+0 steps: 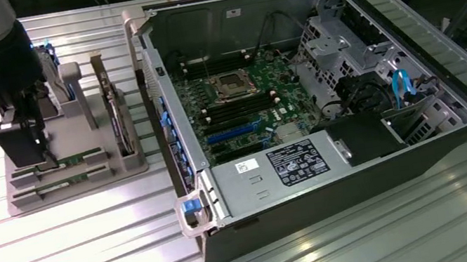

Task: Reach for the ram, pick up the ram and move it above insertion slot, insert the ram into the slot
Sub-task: 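Pick up the ram and move it above insertion slot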

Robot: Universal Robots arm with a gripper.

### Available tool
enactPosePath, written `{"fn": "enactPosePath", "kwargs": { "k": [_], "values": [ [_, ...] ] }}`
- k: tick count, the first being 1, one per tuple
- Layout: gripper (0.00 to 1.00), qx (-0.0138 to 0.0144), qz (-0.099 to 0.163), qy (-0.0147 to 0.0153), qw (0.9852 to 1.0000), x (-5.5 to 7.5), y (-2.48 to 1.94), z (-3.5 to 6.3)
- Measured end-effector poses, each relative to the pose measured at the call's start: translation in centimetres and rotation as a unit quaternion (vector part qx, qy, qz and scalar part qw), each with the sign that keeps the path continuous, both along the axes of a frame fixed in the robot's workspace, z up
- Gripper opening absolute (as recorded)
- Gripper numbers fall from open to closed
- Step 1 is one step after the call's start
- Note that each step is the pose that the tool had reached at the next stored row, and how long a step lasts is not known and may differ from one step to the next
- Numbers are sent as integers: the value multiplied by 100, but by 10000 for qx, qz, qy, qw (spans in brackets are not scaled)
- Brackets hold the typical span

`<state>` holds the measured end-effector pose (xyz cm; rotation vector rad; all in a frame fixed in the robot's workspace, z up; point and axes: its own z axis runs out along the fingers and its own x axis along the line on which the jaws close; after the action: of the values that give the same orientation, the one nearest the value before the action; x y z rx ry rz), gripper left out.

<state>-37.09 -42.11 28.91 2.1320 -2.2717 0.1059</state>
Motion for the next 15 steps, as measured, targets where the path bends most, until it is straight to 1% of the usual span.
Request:
{"fn": "enactPosePath", "kwargs": {
  "k": [13, 15],
  "values": [
    [99, 0, 0, 0, 10000, 0, 0, -1],
    [99, 0, 0, -1, 10000, -1, 0, -28]
  ]
}}
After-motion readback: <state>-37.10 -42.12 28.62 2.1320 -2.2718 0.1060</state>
